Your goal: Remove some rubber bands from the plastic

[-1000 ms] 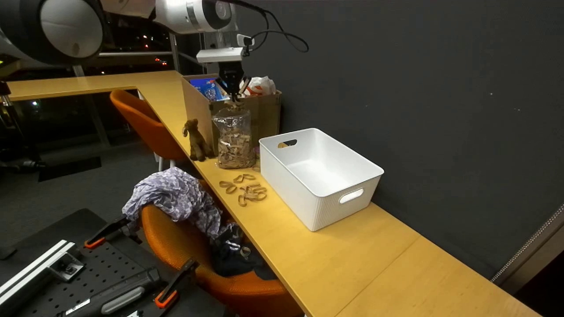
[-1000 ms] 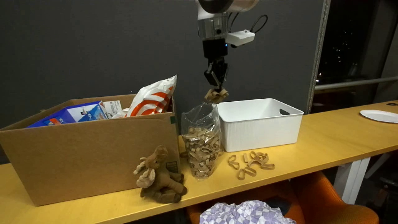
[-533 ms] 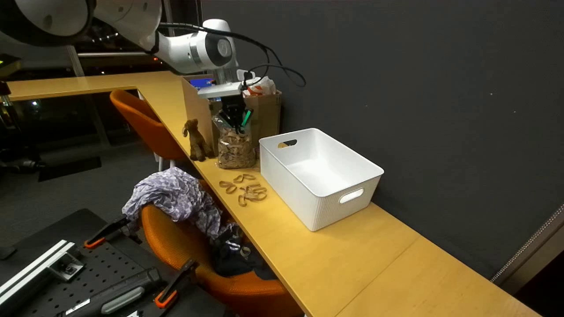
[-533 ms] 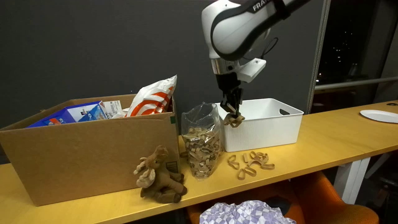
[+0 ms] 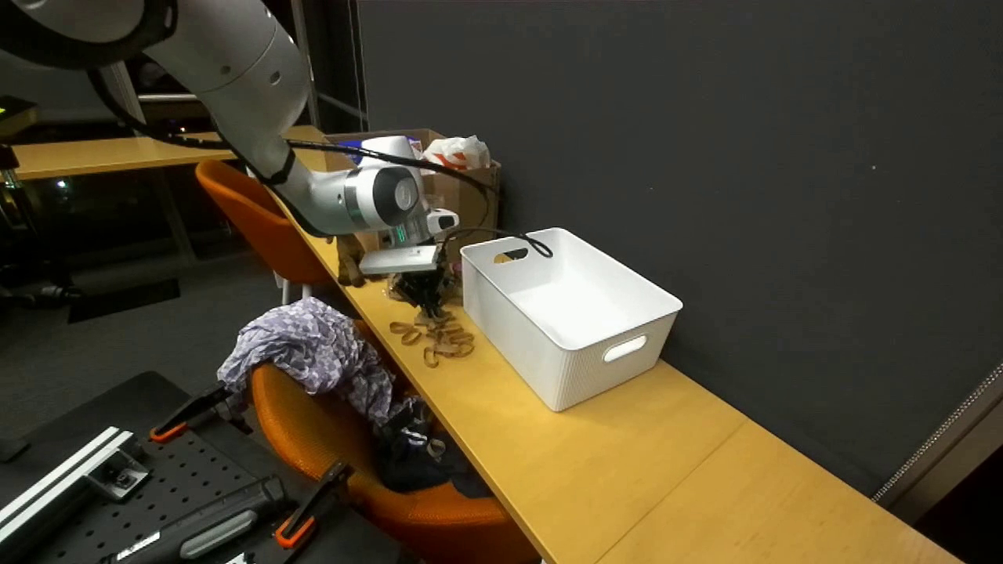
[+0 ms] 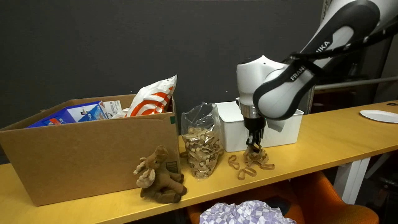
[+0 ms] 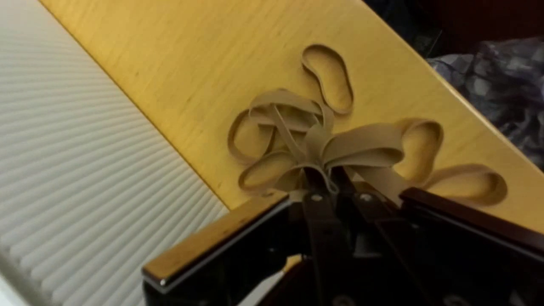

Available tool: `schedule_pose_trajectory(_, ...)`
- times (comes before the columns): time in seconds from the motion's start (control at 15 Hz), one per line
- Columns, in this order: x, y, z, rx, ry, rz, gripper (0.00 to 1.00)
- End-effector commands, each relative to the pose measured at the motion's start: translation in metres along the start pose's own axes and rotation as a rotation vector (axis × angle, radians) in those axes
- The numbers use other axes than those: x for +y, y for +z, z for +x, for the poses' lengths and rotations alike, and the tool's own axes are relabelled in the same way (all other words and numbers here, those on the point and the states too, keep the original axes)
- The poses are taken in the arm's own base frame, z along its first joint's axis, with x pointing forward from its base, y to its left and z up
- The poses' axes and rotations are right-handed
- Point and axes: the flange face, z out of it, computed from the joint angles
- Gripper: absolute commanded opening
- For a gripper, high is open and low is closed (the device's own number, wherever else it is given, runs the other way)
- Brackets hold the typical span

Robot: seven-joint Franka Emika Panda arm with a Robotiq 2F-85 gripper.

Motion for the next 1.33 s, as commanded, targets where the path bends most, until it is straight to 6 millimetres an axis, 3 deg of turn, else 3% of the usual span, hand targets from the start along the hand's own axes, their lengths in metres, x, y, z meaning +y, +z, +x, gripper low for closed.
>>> schedule_pose_trajectory(0.0,0.001,0.005,-0.040,0.029,-0.002,-0.016,0.40)
schedule_pose_trajectory(0.27,0.007,0.003,-0.057,0.049,-0.006,-0.034,0.69)
schedule_pose_trajectory(0.53,0.019,-0.020,-0.058,0.066,-0.013,-0.069,0.97)
schedule_pose_trajectory(1.0,0.024,-0.080,-0.068,0.047,0.076,-0.056,1.00)
schedule_pose_trajectory(1.27,0.017,-0.101,-0.081,0.025,0.142,-0.047,1.00)
